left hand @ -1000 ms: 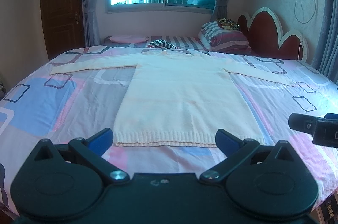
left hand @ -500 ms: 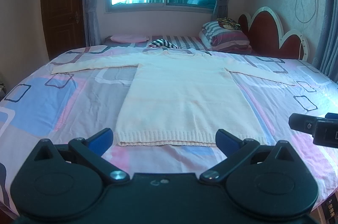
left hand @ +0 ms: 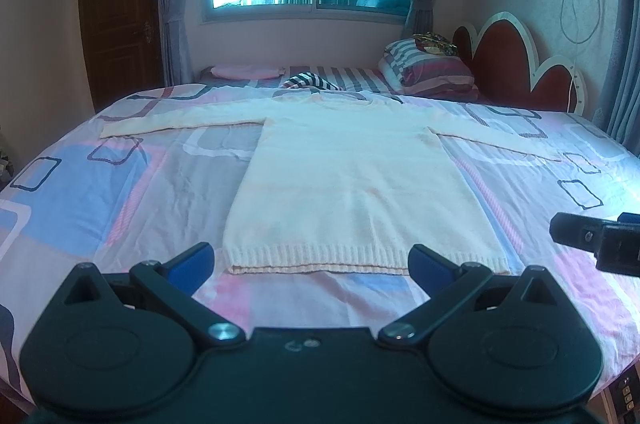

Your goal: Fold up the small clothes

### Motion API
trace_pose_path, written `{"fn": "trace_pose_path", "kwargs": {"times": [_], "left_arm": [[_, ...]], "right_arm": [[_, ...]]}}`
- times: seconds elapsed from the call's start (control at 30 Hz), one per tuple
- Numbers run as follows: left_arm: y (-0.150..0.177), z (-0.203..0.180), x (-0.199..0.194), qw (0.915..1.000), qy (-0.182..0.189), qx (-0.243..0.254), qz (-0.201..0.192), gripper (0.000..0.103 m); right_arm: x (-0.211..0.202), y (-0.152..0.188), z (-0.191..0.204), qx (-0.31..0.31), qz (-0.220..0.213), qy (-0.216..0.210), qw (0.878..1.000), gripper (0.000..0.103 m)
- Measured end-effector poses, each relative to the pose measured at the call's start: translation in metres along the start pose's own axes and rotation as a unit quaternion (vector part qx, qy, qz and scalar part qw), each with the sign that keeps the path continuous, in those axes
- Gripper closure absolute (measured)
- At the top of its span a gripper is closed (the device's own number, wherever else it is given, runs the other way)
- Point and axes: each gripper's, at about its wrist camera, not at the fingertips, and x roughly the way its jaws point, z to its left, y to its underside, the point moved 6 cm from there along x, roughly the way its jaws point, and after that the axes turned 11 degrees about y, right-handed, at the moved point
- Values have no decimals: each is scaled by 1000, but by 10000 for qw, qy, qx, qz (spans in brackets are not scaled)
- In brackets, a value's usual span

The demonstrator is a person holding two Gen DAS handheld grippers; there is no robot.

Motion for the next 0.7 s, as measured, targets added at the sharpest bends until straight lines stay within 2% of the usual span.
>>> {"fn": "trace_pose_path", "kwargs": {"times": [0.33, 0.6, 0.7], "left_arm": [[-6, 0, 8, 10000, 44, 14, -38, 0], [-19, -5, 32, 9999, 119, 117, 18, 0], [-23, -8, 45, 9997, 36, 232, 61, 0]], "right_arm": [[7, -9, -6, 113, -28, 118, 9999, 0], [24, -25, -18, 231, -39, 231, 9995, 0], [32, -31, -22, 259, -51, 283, 9993, 0]]}}
